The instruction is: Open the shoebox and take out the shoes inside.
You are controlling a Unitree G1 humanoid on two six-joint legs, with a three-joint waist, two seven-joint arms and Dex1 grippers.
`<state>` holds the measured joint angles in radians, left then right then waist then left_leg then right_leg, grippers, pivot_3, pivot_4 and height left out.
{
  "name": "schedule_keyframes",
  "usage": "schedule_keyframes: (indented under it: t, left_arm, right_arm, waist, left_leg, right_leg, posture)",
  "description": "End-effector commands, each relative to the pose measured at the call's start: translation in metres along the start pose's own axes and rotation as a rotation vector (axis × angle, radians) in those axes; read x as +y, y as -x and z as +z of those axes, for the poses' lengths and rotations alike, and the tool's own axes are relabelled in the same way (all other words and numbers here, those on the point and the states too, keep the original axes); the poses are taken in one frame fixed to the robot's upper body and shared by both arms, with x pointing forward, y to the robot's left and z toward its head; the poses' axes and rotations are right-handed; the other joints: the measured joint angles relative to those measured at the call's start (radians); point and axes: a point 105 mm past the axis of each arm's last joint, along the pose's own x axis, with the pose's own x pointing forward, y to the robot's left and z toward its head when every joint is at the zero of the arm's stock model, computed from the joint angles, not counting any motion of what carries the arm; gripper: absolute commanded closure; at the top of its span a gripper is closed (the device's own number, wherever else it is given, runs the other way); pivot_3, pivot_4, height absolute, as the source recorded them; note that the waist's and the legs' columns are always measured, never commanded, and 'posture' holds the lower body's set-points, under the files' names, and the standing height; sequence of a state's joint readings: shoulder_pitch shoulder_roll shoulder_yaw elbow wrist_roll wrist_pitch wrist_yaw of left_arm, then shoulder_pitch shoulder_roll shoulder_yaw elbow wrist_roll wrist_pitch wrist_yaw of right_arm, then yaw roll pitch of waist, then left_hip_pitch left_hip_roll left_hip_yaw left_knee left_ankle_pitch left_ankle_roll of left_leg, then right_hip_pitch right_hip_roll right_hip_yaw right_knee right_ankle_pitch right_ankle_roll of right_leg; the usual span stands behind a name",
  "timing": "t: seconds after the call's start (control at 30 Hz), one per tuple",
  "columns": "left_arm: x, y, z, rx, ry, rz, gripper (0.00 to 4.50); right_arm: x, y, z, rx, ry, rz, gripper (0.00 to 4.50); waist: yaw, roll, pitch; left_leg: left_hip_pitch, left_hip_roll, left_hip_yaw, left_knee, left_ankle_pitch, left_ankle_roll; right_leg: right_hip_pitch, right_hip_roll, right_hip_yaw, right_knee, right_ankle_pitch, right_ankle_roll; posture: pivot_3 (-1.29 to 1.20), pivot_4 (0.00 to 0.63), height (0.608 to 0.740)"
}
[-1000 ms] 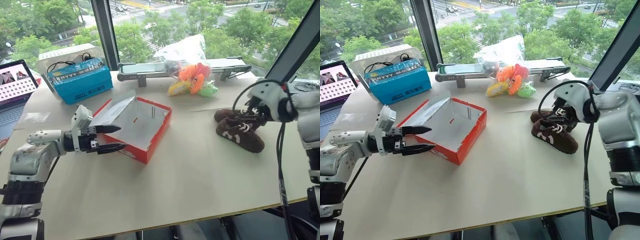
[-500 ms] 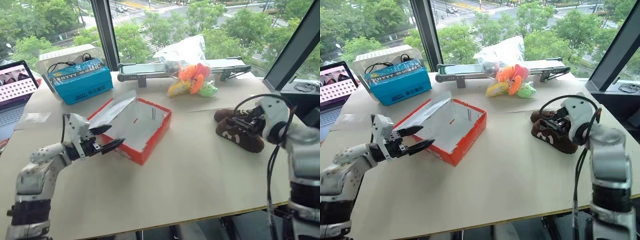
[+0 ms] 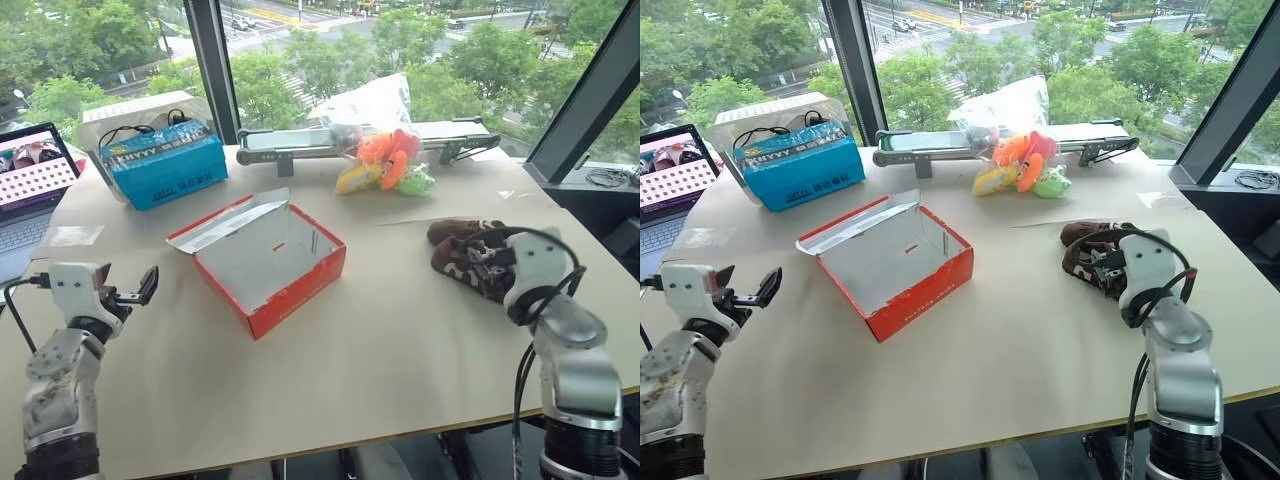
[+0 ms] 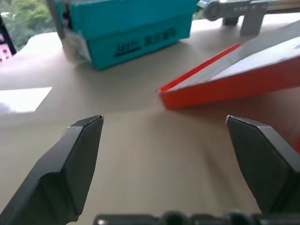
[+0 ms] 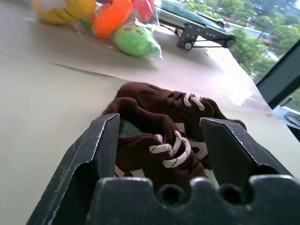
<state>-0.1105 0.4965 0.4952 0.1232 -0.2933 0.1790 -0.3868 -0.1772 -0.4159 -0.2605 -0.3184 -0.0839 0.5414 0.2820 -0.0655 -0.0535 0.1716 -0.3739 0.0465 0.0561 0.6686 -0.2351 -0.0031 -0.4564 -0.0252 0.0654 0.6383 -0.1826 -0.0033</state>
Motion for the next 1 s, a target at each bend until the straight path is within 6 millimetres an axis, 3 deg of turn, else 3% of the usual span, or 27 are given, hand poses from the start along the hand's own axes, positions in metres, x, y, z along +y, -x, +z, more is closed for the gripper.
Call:
schedule_keyframes:
  t: [0.03,0.17,0.57,1.0]
  left_arm:
    - [0.024,-0.002,0.006,-0.081,-0.013,0.166,0.00]
    - [0.021,-0.007,0.002,-0.101,0.006,0.206,0.00]
    - [0.002,-0.019,-0.002,-0.118,0.014,0.153,0.00]
    - [-0.013,-0.018,-0.005,-0.116,0.039,0.060,0.00]
  right_arm:
    - [0.005,0.000,0.000,-0.070,0.040,-0.040,1.15]
    - [0.020,0.000,-0.014,-0.083,0.027,-0.027,1.15]
    - [0.029,0.002,-0.032,-0.071,-0.009,0.005,1.15]
    - [0.027,0.001,-0.035,-0.058,-0.008,-0.012,1.15]
  waist:
    - [0.000,0.000,0.000]
    - [0.000,-0.001,-0.001]
    - [0.001,-0.002,-0.001]
    - [0.001,-0.002,-0.001]
  left_leg:
    - [-0.001,0.000,0.000,0.000,0.000,0.000]
    - [-0.003,0.001,0.000,-0.002,0.000,0.000]
    - [-0.006,0.001,0.001,-0.003,0.000,0.000]
    - [-0.006,0.001,0.001,-0.003,0.000,0.000]
  right_leg:
    - [0.000,0.000,0.000,-0.001,0.000,0.000]
    - [0.000,0.000,0.000,-0.006,0.001,0.002]
    - [0.000,-0.001,0.000,-0.010,0.003,0.004]
    - [0.000,-0.001,0.000,-0.010,0.003,0.005]
  posture:
    - [0.00,0.150,0.740]
    - [0.00,0.150,0.740]
    - [0.00,0.150,0.740]
    - [0.00,0.150,0.740]
